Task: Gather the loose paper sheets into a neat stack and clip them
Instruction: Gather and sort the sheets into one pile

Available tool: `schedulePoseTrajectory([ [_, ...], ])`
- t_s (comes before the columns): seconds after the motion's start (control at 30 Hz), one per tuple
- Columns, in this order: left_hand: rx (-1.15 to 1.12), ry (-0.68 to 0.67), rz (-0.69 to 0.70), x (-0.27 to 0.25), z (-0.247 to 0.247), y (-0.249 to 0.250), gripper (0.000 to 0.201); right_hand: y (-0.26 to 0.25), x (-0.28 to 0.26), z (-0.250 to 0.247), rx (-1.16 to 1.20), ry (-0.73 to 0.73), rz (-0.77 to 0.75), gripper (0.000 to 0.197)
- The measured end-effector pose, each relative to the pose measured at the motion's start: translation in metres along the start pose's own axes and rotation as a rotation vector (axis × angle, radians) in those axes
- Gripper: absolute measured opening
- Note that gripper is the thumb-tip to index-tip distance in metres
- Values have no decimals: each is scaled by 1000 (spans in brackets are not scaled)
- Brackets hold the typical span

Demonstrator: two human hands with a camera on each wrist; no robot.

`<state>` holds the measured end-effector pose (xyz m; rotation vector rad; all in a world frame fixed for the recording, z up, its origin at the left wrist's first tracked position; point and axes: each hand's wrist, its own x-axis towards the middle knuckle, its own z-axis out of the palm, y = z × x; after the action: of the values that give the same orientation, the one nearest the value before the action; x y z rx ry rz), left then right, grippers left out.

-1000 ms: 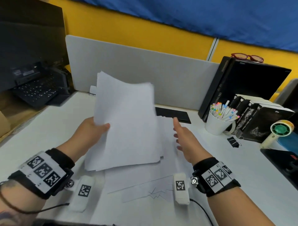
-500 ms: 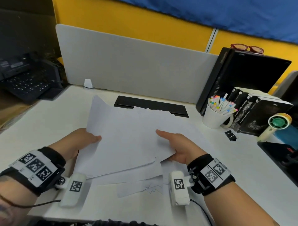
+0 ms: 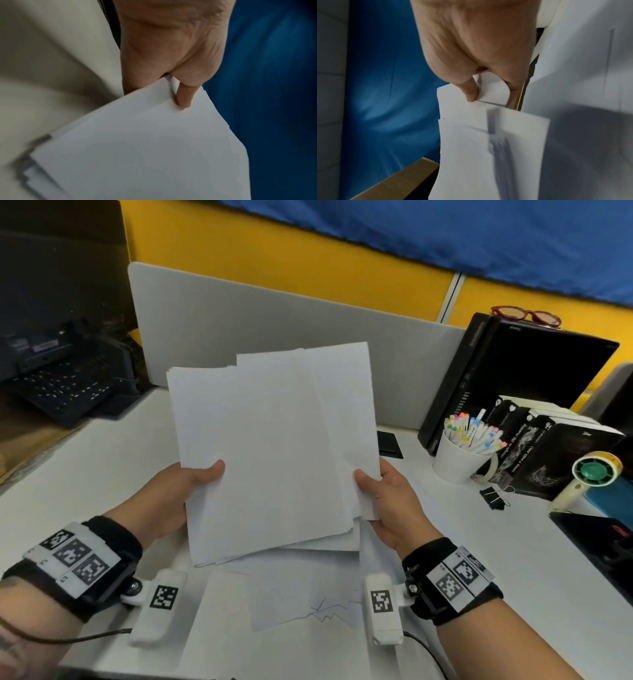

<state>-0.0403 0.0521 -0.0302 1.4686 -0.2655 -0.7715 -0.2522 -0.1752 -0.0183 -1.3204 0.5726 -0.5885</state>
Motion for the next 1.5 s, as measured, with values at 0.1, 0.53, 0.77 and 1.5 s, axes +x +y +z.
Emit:
schedulePoseTrajectory([
  [0.1, -3, -6, -27, 0, -2, 0, 30, -6, 1, -5, -3, 27, -59, 30],
  [0.53, 273, -32, -193, 12, -14, -12, 29, -14, 6, -13, 68, 429, -306, 35],
  [0.77, 207, 20, -213, 7, -9, -12, 20, -8, 0, 2, -63, 128, 105, 36],
  [1.5, 105, -306, -49, -5, 2, -13, 51, 12, 0, -3, -212, 109, 259, 27],
])
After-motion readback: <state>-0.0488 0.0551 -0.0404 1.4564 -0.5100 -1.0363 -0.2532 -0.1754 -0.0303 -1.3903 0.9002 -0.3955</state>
